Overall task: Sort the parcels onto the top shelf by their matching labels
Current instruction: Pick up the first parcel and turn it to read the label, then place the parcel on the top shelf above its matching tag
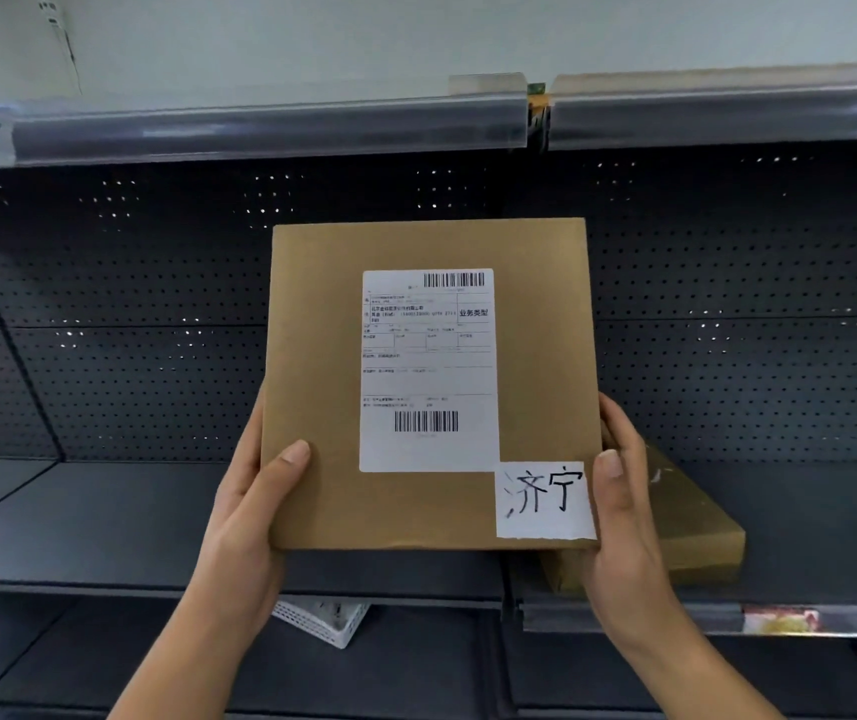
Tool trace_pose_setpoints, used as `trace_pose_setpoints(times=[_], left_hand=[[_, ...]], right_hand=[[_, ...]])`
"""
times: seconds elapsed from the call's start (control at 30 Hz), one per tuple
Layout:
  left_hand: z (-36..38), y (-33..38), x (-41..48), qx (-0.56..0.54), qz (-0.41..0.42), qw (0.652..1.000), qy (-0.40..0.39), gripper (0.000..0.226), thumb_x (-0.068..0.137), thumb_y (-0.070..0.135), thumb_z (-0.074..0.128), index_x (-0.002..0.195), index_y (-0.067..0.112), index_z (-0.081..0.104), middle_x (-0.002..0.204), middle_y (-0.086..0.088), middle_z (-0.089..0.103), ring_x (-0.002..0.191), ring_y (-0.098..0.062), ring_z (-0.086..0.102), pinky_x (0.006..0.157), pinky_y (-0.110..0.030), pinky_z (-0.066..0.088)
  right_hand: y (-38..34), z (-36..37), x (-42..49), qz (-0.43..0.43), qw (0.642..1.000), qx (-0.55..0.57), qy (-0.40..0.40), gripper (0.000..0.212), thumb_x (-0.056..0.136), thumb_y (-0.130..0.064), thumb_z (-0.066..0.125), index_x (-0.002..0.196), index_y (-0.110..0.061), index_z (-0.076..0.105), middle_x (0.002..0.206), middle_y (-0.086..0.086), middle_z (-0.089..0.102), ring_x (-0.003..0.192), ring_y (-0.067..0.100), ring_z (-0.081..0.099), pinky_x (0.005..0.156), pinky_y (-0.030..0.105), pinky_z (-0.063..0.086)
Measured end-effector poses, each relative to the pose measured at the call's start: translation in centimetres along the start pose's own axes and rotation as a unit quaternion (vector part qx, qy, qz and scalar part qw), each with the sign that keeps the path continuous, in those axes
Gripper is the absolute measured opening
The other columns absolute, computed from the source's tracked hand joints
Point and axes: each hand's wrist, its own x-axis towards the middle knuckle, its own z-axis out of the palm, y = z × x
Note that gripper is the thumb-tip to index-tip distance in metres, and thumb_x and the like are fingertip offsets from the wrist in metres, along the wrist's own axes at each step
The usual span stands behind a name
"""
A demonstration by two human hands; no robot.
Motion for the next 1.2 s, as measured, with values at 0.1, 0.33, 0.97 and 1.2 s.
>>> trace_pose_setpoints(times=[0.1,0.33,0.97,1.2], left_hand=[[0.0,0.5,-0.5,0.000,-0.001,1.000,-0.002,0.054,0.101,0.020,0.052,0.153,0.034,0.056,0.142,0.004,0.073,0.126,-0.016,0.071,0.099,-0.029,0.060],[-0.2,0.6,-1.6,0.001,-0.026,1.000,0.005,0.050,0.104,0.022,0.052,0.153,0.033,0.056,0.144,0.002,0.071,0.131,-0.021,0.068,0.100,-0.033,0.060],[1.7,-1.3,0.3,0.045,-0.148,0.984,0.089,0.051,0.096,0.031,0.071,0.146,0.038,0.063,0.133,0.006,0.077,0.126,-0.025,0.070,0.099,-0.046,0.058],[2.2,-2.4,0.7,0.097,-0.215,0.967,0.097,0.031,0.094,0.040,0.070,0.124,0.048,0.075,0.119,0.010,0.082,0.113,-0.021,0.072,0.095,-0.047,0.057]], right_hand=[[0.0,-0.1,-0.5,0.013,1.000,0.002,-0.003,0.061,0.090,-0.082,0.043,0.148,-0.063,0.041,0.156,-0.017,0.055,0.145,0.012,0.053,0.121,0.056,0.037],[-0.4,-0.3,-1.5,0.016,1.000,0.009,-0.004,0.048,0.096,-0.064,0.039,0.144,-0.063,0.045,0.150,-0.021,0.060,0.139,0.008,0.058,0.117,0.050,0.046],[2.3,-1.1,2.1,0.145,0.989,-0.012,0.001,0.033,0.106,-0.039,0.056,0.139,-0.039,0.058,0.119,-0.024,0.077,0.110,-0.007,0.069,0.094,0.021,0.049],[3.8,-1.2,3.1,0.220,0.975,-0.026,0.013,0.074,0.084,-0.079,0.061,0.150,-0.046,0.054,0.142,-0.021,0.066,0.136,0.007,0.056,0.124,0.043,0.034]])
